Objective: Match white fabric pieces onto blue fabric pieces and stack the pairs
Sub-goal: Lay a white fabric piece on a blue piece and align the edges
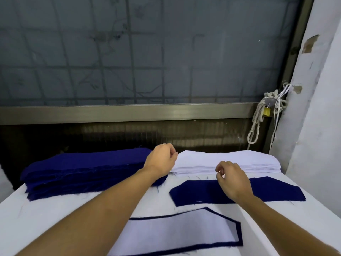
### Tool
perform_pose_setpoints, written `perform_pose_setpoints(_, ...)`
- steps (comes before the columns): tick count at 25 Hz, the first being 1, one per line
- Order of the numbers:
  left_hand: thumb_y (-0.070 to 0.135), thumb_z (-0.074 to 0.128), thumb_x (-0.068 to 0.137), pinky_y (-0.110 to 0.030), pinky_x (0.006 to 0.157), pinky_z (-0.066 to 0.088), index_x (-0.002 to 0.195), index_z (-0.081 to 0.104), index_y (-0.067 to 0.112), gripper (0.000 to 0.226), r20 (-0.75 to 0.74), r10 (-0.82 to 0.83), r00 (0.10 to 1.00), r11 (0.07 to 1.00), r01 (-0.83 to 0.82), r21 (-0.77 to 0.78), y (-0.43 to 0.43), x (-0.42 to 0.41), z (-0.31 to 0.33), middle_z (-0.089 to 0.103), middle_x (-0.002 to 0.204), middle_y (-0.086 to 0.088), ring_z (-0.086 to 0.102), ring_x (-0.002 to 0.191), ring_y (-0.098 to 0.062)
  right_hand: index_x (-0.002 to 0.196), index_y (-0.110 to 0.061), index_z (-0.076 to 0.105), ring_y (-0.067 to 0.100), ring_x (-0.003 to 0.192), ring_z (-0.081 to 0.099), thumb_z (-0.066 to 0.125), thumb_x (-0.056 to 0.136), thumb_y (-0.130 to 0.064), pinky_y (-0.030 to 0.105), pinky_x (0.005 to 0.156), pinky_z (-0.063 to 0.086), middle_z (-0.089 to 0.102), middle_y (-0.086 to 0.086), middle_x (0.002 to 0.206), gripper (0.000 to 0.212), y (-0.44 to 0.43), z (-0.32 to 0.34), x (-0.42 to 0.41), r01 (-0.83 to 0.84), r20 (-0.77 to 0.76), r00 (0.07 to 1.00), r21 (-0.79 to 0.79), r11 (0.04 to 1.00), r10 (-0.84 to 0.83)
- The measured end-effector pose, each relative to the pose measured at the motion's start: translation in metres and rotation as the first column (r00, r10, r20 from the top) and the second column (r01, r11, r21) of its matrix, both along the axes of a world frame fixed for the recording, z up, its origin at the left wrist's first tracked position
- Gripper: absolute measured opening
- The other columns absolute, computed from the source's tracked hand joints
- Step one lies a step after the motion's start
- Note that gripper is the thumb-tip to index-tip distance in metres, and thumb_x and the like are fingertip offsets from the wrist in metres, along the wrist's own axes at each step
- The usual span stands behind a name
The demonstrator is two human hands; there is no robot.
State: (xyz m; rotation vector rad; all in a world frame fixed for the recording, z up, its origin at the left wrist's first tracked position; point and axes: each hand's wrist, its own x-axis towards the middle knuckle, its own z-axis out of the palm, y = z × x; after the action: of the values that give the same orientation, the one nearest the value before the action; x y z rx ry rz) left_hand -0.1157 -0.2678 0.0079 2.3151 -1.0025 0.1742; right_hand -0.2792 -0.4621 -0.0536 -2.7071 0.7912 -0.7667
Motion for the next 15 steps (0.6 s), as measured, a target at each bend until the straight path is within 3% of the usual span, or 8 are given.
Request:
perform_pose_setpoints(4,0.034,0.052,0.104,-0.039,0.078,0.057,0.106,0.065,0.007,0.030,-0.028,0.095,0.995,0.973,-0.087,0.216,-0.069,0.022,-0.021,0.069,0.107,-0.008,0.065,0.095,-0.027,0.128,-0.026,0.058,0.012,0.117,0.053,0.050,0.102,-0.035,0.030,0.100,0.044,0.058,-0.007,0.130,0.029,-0.033,-0.013,0.037,-0.030,-0.066,0.997,-0.025,0.999,0.029)
perform_pose_setpoints(6,0.036,0.054,0.103,-0.036,0.069,0.050,0.094,0.060,0.007,0.031,-0.024,0.147,0.989,0.953,-0.135,0.271,-0.088,0.032,-0.033,0.069,0.108,-0.011,0.063,0.091,-0.026,0.130,-0.027,0.057,0.011,0.120,0.052,0.046,0.103,-0.038,0.031,0.102,0.040,0.056,-0.008,0.133,0.031,-0.044,-0.019,0.054,-0.019,-0.062,0.998,-0.047,0.999,0.016)
perform_pose_setpoints(8,0.037,0.061,0.099,-0.034,0.067,0.046,0.091,0.060,0.006,0.032,-0.055,0.204,0.977,0.953,-0.185,0.241,-0.099,0.042,-0.038,0.070,0.104,-0.009,0.062,0.087,-0.025,0.127,-0.029,0.059,0.011,0.119,0.051,0.045,0.103,-0.041,0.031,0.103,0.039,0.056,-0.009,0.131,0.030,-0.053,-0.023,0.066,-0.001,-0.053,0.999,-0.083,0.997,-0.003)
perform_pose_setpoints(12,0.036,0.075,0.090,-0.036,0.075,0.055,0.098,0.071,0.016,0.022,-0.147,0.230,0.962,0.970,-0.214,0.115,-0.106,0.052,-0.043,0.070,0.100,-0.002,0.066,0.095,-0.024,0.123,-0.029,0.061,0.010,0.116,0.049,0.046,0.102,-0.043,0.030,0.100,0.041,0.055,-0.009,0.125,0.028,-0.062,-0.030,0.079,0.042,-0.037,0.998,-0.131,0.991,-0.047)
perform_pose_setpoints(15,0.036,0.073,0.092,-0.038,0.079,0.057,0.085,0.066,0.016,0.022,-0.003,0.185,0.983,0.972,-0.182,0.150,-0.107,0.053,-0.043,0.070,0.092,-0.001,0.067,0.090,-0.024,0.123,-0.029,0.059,0.011,0.114,0.049,0.045,0.103,-0.042,0.030,0.098,0.042,0.055,-0.009,0.123,0.028,-0.061,-0.034,0.082,0.046,-0.031,0.998,-0.146,0.988,-0.051)
